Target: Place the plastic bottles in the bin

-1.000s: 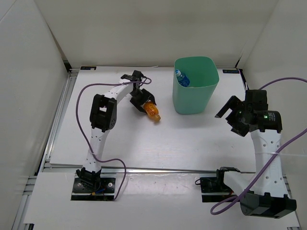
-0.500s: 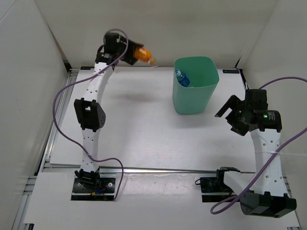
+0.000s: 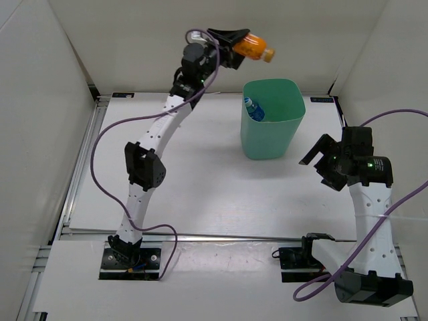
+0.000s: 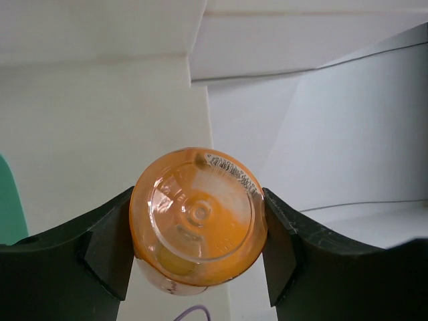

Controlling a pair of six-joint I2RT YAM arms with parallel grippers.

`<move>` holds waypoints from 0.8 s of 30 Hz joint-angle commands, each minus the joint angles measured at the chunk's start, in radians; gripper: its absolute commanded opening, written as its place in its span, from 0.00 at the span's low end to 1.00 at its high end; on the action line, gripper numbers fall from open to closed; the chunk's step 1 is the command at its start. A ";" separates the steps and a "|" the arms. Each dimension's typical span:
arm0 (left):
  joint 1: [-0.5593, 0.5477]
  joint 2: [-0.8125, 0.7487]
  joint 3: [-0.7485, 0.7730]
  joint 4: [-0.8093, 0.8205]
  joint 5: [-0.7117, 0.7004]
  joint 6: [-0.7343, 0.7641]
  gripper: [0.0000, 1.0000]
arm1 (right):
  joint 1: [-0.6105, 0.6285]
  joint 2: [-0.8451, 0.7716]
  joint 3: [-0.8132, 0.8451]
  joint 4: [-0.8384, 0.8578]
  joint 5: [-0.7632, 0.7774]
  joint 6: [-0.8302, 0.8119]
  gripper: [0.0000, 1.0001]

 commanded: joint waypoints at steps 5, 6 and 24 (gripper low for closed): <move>-0.051 0.036 -0.064 0.056 0.021 -0.034 0.60 | -0.004 -0.022 0.005 0.006 -0.005 -0.007 1.00; -0.051 0.036 -0.064 0.056 0.021 -0.021 0.68 | -0.004 -0.031 0.005 0.006 -0.005 -0.007 1.00; -0.017 0.007 -0.067 0.056 0.201 -0.002 1.00 | -0.004 -0.013 0.025 0.006 -0.006 -0.016 1.00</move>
